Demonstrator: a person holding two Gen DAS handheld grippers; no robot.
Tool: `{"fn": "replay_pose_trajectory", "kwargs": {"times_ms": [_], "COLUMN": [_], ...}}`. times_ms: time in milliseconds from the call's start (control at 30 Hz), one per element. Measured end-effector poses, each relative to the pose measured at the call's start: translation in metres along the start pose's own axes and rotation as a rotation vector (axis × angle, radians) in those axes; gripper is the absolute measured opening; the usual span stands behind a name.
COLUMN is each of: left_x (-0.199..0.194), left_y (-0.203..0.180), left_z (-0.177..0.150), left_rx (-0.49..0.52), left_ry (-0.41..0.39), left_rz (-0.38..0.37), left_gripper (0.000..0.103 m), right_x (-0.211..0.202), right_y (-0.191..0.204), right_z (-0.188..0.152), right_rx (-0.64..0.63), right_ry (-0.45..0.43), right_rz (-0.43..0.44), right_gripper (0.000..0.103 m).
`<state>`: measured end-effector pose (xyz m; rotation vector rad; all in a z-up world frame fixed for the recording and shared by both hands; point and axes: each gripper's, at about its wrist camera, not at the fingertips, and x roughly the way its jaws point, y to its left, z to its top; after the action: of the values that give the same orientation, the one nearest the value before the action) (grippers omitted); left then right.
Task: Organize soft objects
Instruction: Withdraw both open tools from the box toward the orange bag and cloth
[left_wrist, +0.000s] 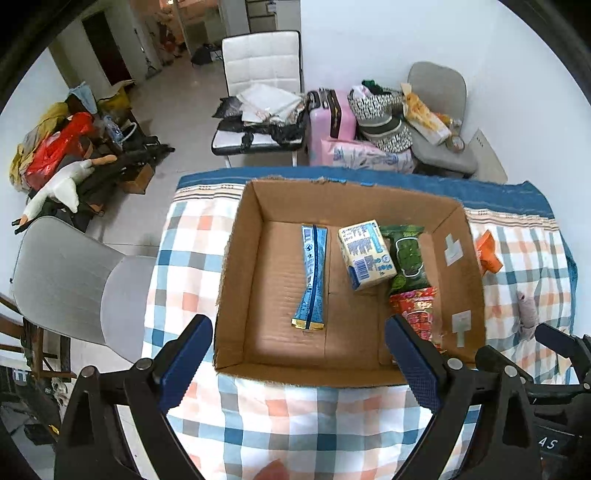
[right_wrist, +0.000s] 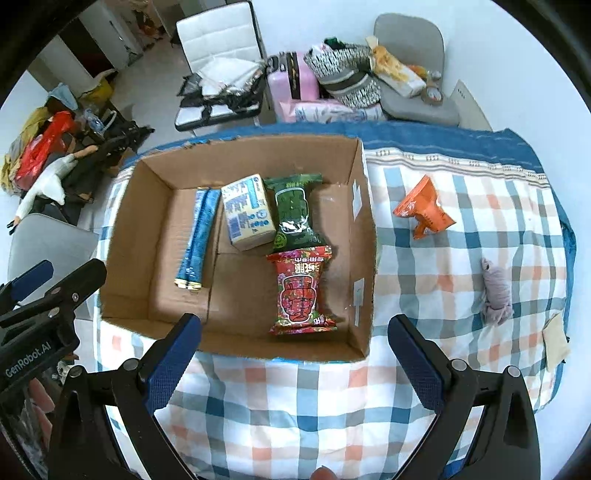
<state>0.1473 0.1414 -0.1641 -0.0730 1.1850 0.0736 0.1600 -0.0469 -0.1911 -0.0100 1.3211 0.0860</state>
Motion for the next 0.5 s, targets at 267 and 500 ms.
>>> {"fn": "replay_pose_trajectory", "kwargs": {"times_ms": [267,500], "left_x": [-0.030,-0.033], "left_y": [-0.019,-0.096], "left_z": [-0.002,0.014], "left_rx": [-0.012,0.092], "left_ry": [-0.031,-0.033], "left_rz": [-0.003,-0.044], "left_gripper": [0.096,0.096], "right_x": [-0.033,-0.038], "right_y": [-0.017,-0.094], "right_z": [-0.009,-0.011], "right_rx": [0.026,0.170], "right_ry": [-0.046,-0.061], "right_rz": [0.073,0.072], "right_gripper": [0.102,0.102]}}
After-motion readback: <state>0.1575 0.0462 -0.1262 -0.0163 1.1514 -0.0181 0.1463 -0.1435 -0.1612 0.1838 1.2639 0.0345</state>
